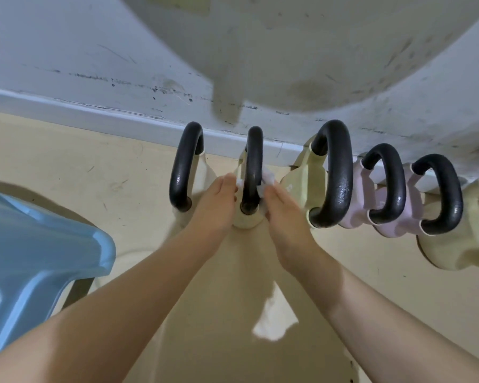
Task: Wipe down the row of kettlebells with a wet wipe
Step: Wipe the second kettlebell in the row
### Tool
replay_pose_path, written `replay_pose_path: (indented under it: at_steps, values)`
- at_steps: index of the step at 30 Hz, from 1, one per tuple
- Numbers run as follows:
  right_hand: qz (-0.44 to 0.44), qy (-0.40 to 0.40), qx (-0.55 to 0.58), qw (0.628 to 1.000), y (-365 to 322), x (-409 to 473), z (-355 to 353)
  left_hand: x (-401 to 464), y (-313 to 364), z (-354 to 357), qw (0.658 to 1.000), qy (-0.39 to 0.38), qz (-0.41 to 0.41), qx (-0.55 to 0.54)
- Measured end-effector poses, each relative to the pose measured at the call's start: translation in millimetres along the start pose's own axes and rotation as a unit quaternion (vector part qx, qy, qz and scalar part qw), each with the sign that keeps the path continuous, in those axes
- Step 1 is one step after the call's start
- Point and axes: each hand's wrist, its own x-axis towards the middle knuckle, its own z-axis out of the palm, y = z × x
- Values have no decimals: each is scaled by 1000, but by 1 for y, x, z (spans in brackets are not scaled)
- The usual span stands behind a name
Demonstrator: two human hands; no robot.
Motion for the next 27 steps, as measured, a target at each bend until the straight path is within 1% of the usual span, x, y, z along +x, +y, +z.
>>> replay_pose_path:
  at_steps: [2,4,8,9,10,12,13,14,15,16,17,19,21,24,25,27]
  values:
    - [-11,27,-32,999,-3,9,3,-4,2,2,1000,-5,1,0]
    - [14,37,-49,998,-12,22,13,-11,6,3,1000,-15,0,-9]
    - [-66,7,-54,996,5,-6,28,-20,11,-2,998,-31,-18,-41]
    - [-85,12,-62,994,13,-15,27,-21,12,-4,998,-36,-23,-55]
    - [-101,26,-82,991,19,-21,25,-22,12,-6,997,-40,-26,-65]
    - [-134,99,-141,976,23,-14,23,-23,13,-8,996,-42,-23,-69]
    - [-128,138,-138,972,20,-6,22,-22,12,-9,996,-38,-20,-73]
    - [-111,163,-102,975,15,1,23,-22,12,-9,996,-32,-20,-78]
    - [-88,169,-48,981,11,4,25,-22,12,-8,996,-29,-24,-80]
    - [-63,169,-3,984,10,7,27,-22,12,-8,996,-31,-26,-82]
    - [-44,163,2,986,11,7,29,-22,11,-7,996,-35,-25,-82]
    - [-34,144,-81,986,22,4,32,-22,8,-7,996,-37,-28,-82]
    - [-29,126,-133,983,27,8,31,-22,8,-8,997,-30,-39,-66]
    - [41,54,-91,993,11,23,24,-21,6,-9,996,-24,-48,-71]
    - [44,40,-74,995,9,24,22,-21,7,-9,996,-28,-45,-74]
    - [5,49,-58,997,18,16,23,-19,5,-9,996,-31,-32,-75]
